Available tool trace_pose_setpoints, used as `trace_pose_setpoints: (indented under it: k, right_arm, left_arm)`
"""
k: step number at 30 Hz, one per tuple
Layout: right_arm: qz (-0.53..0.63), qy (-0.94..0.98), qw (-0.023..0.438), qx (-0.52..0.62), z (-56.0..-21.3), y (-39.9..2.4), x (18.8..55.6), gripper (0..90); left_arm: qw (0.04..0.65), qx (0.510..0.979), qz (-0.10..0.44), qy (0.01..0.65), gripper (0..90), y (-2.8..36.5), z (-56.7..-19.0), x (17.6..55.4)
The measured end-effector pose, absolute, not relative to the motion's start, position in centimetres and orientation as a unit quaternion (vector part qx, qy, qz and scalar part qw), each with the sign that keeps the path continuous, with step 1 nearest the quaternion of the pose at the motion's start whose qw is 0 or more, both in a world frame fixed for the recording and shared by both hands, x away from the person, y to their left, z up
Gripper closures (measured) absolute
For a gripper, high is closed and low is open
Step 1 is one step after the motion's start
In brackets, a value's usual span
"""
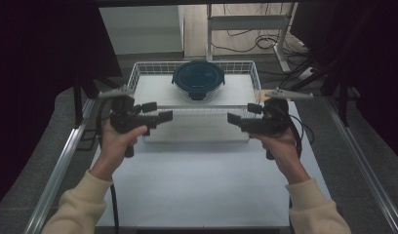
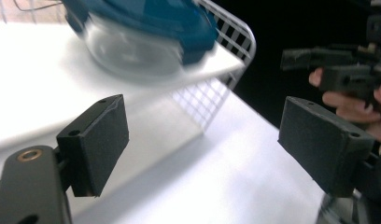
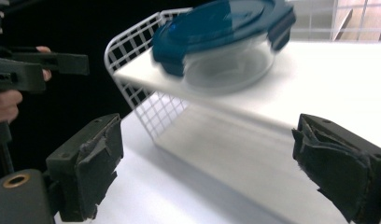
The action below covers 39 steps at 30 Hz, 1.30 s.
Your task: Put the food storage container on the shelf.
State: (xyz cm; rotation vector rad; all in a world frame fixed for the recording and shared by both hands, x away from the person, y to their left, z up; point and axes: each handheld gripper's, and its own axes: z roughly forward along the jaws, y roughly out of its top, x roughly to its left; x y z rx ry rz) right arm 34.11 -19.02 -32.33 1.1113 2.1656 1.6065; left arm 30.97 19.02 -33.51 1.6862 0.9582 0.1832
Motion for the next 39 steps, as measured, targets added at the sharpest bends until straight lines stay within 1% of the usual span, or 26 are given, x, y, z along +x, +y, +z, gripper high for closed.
trace_pose_setpoints:
  k: [2, 5, 9, 15, 18, 22, 25, 31, 39]
  right_arm:
    - [0.549, 0.740, 0.116, 0.371, -33.4, -19.7, 32.5, 8.2]
    - [0.544, 0.748, 0.119, 0.362, -35.2, -20.8, 30.5, 8.4]
    - [0.534, 0.755, 0.125, 0.359, -37.9, -22.0, 28.4, 8.8]
    - [0.505, 0.770, 0.124, 0.369, -42.6, -23.3, 25.9, 10.3]
    - [0.489, 0.778, 0.130, 0.372, -44.8, -23.7, 24.9, 11.1]
    - [0.461, 0.790, 0.126, 0.383, -47.1, -24.3, 24.5, 11.6]
    - [0.452, 0.794, 0.121, 0.388, -48.0, -24.5, 24.6, 11.9]
    - [0.452, 0.796, 0.133, 0.381, -48.0, -24.2, 24.5, 11.9]
    - [0.453, 0.789, 0.147, 0.388, -47.9, -24.9, 24.7, 12.5]
  left_arm:
    - [0.555, 0.725, 0.073, 0.402, 15.5, 19.2, -34.7, 29.4]
    - [0.540, 0.736, 0.081, 0.400, 15.9, 19.5, -36.9, 27.5]
    - [0.520, 0.744, 0.088, 0.410, 15.8, 19.7, -40.2, 25.5]
    - [0.484, 0.757, 0.063, 0.434, 16.0, 19.5, -46.1, 23.9]
    - [0.467, 0.763, 0.055, 0.443, 16.5, 19.3, -47.8, 23.6]
    - [0.456, 0.767, 0.060, 0.448, 16.6, 19.2, -48.7, 23.5]
    - [0.457, 0.765, 0.075, 0.448, 16.9, 19.2, -48.6, 23.3]
    - [0.455, 0.765, 0.075, 0.449, 17.2, 19.2, -49.0, 23.4]
    - [0.455, 0.763, 0.072, 0.454, 17.2, 19.6, -49.4, 23.5]
